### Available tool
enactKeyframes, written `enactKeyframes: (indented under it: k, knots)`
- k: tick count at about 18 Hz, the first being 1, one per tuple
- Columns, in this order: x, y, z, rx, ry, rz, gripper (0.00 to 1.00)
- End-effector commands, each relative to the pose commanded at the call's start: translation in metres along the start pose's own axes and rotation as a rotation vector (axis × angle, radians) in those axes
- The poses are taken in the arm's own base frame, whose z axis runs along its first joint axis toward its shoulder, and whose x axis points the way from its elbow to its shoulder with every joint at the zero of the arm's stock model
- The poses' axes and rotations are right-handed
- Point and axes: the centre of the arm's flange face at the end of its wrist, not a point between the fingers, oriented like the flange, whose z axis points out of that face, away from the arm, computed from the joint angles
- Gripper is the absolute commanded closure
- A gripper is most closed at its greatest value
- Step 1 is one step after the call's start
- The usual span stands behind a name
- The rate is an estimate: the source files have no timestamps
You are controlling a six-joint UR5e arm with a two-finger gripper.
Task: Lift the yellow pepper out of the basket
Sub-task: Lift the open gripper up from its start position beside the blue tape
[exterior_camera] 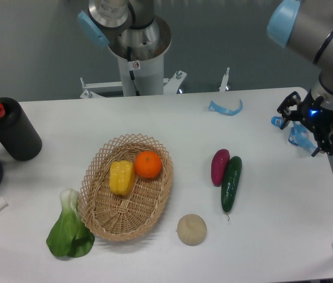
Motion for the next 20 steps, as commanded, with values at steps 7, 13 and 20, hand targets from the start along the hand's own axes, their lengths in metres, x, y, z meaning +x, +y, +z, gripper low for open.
enactKeyframes:
  k: [7,13,20]
  knots:
    - [0.008,0.000,0.005,0.000,0.022,0.007,0.00]
    - [0.039,0.036,0.026,0.104,0.070,-0.154,0.00]
    - [0.100,0.021,0.004,0.193,0.037,-0.257,0.00]
